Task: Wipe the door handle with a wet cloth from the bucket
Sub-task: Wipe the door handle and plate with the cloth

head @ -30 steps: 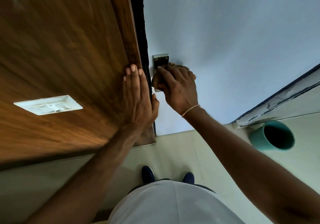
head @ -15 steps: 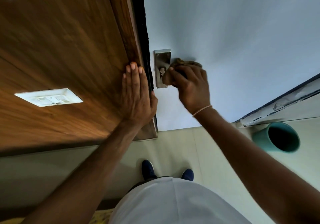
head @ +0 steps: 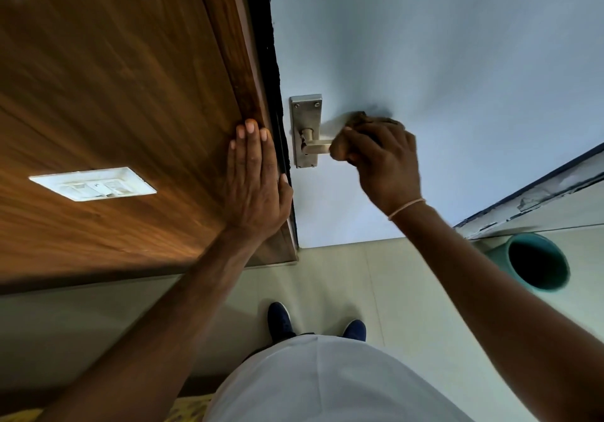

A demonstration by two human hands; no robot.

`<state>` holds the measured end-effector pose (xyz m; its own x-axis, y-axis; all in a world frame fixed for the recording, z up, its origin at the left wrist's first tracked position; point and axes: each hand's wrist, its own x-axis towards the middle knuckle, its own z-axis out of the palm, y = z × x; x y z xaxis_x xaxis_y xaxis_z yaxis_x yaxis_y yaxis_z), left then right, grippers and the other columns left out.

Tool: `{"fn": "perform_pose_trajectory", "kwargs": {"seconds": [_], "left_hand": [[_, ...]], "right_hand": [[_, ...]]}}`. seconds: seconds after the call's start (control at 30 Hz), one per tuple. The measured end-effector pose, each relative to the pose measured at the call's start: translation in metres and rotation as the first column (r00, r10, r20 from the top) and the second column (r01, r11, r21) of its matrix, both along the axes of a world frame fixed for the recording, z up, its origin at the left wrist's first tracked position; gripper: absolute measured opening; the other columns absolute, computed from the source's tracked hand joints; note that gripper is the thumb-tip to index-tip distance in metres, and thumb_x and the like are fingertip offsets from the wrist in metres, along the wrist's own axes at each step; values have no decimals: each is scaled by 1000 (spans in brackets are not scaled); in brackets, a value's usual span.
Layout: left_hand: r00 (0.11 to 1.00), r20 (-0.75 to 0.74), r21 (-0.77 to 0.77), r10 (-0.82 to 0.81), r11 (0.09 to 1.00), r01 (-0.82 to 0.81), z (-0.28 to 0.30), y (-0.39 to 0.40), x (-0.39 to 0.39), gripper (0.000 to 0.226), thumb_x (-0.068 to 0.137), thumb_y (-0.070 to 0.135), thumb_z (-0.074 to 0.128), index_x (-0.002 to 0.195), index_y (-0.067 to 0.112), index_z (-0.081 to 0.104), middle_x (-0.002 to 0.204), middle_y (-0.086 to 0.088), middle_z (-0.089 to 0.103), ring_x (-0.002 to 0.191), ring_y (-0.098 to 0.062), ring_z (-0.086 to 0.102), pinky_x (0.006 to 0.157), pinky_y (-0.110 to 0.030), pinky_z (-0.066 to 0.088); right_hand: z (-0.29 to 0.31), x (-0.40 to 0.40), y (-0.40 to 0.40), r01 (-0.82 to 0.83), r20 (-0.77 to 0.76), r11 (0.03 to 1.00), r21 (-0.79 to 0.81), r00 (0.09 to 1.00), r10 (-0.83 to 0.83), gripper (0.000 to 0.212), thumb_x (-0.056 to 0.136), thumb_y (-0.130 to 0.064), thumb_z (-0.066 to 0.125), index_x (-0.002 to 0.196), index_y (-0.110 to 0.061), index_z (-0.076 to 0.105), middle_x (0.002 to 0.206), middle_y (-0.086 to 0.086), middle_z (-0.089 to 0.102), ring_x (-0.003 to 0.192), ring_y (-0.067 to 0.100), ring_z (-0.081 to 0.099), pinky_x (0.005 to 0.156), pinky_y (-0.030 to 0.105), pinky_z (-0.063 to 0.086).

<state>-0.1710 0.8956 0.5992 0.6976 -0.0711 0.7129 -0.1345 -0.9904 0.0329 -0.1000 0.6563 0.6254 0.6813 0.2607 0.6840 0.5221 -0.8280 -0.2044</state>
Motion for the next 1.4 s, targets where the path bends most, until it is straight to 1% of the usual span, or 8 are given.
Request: {"fn": "perform_pose_trajectory", "kwargs": {"seconds": [0.1,0.23,0.33,0.47,0.6,0.73,1.03,1.4], "left_hand": [[1000,4,12,2,1000,-2,0,0,-1,95,98,21,66,168,-2,7,171,-30,28,162,-43,19,137,-52,16],[1000,-3,29,2,1000,-2,0,2,1,96,98,23,65,168,-2,5,169,-33,32,161,-44,19,137,-51,15],[1000,11,27,-5,1000,5,0,3,0,95,98,22,66,168,-1,6,171,-28,25,162,-42,18,137,-52,17],[1000,13,19,15,1000,-15,2,1,0,88,99,21,65,167,-7,16,170,-32,29,161,-43,20,136,-54,20],[1000,-8,-2,26,1000,-26,2,-3,0,85,99,23,64,165,-9,20,168,-36,32,161,-45,20,136,-55,19],[999,-19,-4,42,999,-42,0,-4,1,86,100,26,63,165,-10,20,168,-37,32,160,-47,21,135,-55,18],[999,-11,-7,34,999,-34,1,-1,0,85,99,22,66,165,-9,22,168,-36,32,161,-46,21,136,-52,16],[1000,-15,-2,7,1000,-7,2,1,-2,88,98,20,65,167,-6,16,169,-34,30,162,-44,18,137,-52,16]], "right_hand": [[0,1,10,14,-12,1000,16,1000,-13,22,97,-17,76,118,-21,81,116,2,76,117,35,67,97,45,50],[3,-13,67,-34,-18,999,15,999,34,32,97,-13,69,127,-19,77,120,5,76,116,37,67,101,46,49],[1,-7,42,-95,1,995,7,995,95,33,99,-16,73,131,-21,76,125,3,75,120,34,68,103,47,49],[-7,8,-12,-18,-39,998,63,999,21,27,98,-24,79,124,-20,79,120,2,77,118,34,71,97,51,53],[-9,4,13,-33,-9,995,95,999,34,20,98,-17,78,117,-14,82,114,8,78,110,38,71,95,49,54],[-4,-11,58,-69,-10,996,58,998,70,30,99,-13,72,129,-15,77,126,7,76,120,35,68,103,46,51],[-22,-6,18,55,-4,995,85,999,-54,31,97,-13,78,129,-14,77,124,8,75,119,37,68,97,47,50],[-22,5,55,-161,199,983,-84,964,175,21,103,-15,71,121,-20,80,122,10,75,113,36,68,92,46,51]]}}
